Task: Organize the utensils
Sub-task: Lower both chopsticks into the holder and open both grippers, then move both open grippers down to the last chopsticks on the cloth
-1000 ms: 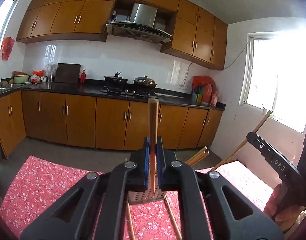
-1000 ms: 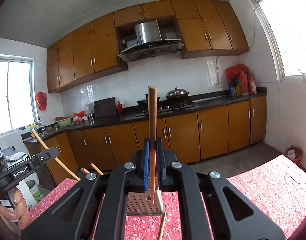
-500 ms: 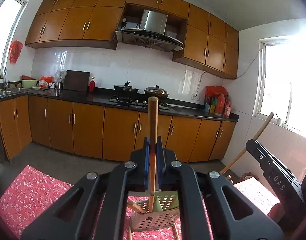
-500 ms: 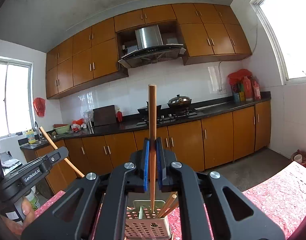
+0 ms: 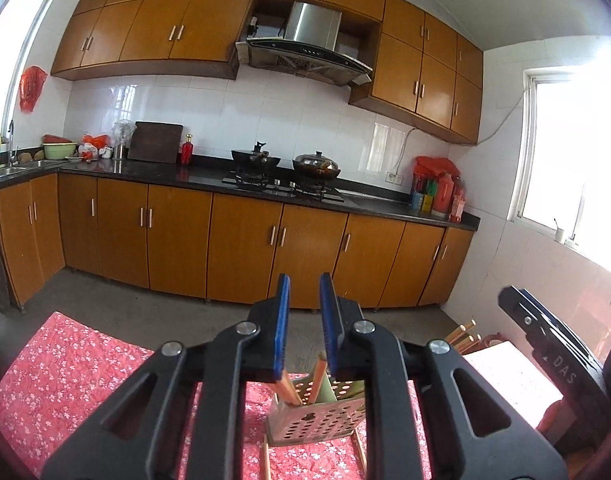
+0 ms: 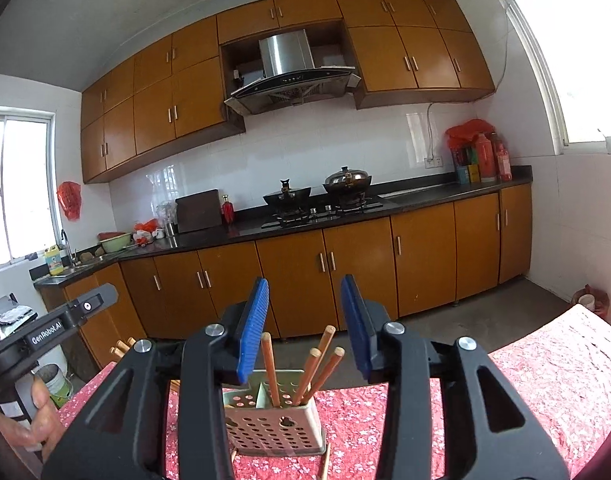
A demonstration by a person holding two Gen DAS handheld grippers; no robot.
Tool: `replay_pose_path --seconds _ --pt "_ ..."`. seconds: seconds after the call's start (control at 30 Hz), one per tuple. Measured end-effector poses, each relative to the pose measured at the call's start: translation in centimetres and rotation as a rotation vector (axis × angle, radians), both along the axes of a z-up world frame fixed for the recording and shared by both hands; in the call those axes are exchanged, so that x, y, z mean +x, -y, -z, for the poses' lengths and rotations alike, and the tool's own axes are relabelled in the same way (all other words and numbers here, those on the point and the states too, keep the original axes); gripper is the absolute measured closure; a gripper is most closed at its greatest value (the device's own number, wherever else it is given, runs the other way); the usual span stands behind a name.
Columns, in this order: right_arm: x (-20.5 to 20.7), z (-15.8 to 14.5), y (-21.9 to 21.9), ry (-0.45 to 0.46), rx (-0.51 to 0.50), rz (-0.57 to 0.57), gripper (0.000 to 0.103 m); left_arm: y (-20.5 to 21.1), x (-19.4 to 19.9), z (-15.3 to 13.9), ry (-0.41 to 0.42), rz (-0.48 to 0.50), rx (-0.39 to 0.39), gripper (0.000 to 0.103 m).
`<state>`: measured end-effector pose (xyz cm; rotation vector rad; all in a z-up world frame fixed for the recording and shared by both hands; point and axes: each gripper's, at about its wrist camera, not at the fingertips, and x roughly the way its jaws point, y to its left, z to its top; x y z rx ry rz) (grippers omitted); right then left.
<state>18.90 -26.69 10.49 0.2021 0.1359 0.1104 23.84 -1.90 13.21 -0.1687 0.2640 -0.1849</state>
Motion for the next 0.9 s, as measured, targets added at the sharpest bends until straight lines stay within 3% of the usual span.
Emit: replay_pose_path --seconds 0.1,0.23,0.4,0.53,0.7,0.83,0.9 --pt "-1.9 0.8 1.0 -0.044 -0.012 0.020 0.064 -1.4 -2.4 -0.1 0.001 -0.025 -0.001 0.080" --pt "-3.3 4.4 1.9 -0.215 -0.034 0.017 0.064 -3.5 -5.5 2.0 -0.051 -0.069 0.032 0.076" --pt "-3.2 11.9 0.8 -0.483 -0.039 -0.045 0.065 -5.4 -7.4 8.6 -0.213 -0.100 0.088 0.076" --pt "-2.6 17.3 -1.4 -0.650 -0.028 -0.120 0.075 -6.5 -7.5 14.0 -0.362 -0.095 0.094 0.076" --pt "-2.5 20.2 -4.1 -0.727 -0.031 -0.151 0.080 -6.9 -7.8 18.3 -0.470 -0.082 0.079 0.076" --pt "-2.5 21.3 -5.1 -0.747 -0.070 -0.157 0.080 -6.4 -7.8 19.3 -0.494 -0.071 0.084 0.076" --pt "-2.7 21.5 -5.3 -0.737 -0.094 -0.149 0.088 -6.2 -7.6 19.5 -0.498 -0.059 0.083 0.076"
